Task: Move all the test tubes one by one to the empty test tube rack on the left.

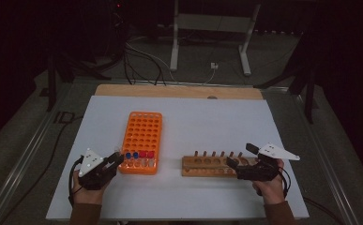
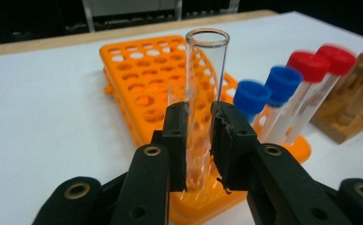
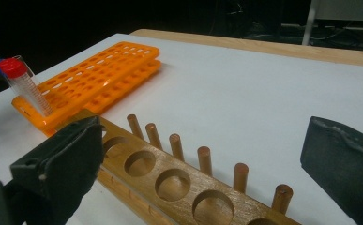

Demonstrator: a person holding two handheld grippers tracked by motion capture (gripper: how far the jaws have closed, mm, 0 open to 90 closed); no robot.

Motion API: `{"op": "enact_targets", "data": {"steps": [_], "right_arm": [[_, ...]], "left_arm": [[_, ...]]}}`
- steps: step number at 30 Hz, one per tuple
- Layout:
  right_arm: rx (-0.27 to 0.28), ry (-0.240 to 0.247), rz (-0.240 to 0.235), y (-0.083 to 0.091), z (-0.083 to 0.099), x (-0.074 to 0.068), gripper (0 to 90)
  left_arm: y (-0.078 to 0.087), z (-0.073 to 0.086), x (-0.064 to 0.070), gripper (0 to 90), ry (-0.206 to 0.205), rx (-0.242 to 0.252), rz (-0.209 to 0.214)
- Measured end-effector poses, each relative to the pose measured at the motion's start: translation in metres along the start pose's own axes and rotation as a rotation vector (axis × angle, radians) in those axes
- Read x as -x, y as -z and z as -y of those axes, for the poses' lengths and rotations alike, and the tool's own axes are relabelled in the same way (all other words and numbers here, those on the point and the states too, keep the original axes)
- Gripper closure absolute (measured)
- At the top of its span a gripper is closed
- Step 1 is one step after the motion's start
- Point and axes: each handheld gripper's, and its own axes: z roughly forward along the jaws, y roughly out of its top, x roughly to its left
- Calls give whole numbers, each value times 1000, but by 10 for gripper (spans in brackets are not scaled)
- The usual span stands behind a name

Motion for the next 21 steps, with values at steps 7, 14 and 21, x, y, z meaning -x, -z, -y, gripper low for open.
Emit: {"op": "enact_targets", "data": {"steps": [7,14,21], "right_arm": [[-2,1,-1,0,1,0,1],[-3,-3,3,2,2,2,1],[-1,-6,5,4,2,3,1]], "left_arm": [[-6,3,1,763,-20,-57,-5],[-13,7,4,766,-52,-124,-22],[-15,8,4,769,-60,-152,-29]]}}
